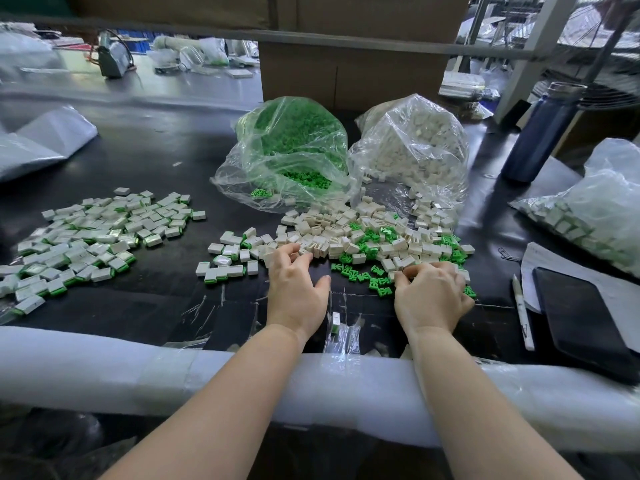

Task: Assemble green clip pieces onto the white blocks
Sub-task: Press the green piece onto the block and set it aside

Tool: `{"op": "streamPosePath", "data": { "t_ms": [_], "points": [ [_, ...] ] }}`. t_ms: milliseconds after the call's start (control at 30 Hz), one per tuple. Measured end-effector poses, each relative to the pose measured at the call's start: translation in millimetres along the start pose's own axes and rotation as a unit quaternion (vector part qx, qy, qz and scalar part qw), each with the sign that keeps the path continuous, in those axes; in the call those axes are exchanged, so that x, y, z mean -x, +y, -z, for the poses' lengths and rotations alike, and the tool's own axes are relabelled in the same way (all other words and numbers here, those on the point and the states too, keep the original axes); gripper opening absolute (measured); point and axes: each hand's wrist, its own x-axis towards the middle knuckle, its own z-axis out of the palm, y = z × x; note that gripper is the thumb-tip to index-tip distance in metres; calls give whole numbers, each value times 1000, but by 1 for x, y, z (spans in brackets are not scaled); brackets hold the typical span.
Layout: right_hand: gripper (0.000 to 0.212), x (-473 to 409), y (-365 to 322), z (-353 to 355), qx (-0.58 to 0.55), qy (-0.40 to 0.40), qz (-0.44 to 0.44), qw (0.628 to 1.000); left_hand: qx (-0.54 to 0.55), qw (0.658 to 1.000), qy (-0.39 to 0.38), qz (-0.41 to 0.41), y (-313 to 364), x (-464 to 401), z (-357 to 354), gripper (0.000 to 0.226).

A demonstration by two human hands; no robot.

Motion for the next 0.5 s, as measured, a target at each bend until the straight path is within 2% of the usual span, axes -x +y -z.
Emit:
{"op": "streamPosePath", "data": {
  "t_ms": [133,333,500],
  "points": [
    [22,0,0,0,-7,3,6,1000,2,1000,6,-14,0,0,-1,39],
    [33,2,-2,-2,38,16,24,999,7,1000,-5,-27,-1,0,-1,34],
    [26,1,-2,-4,29,14,43,999,12,999,-17,-31,-1,0,-3,31]
  ]
}}
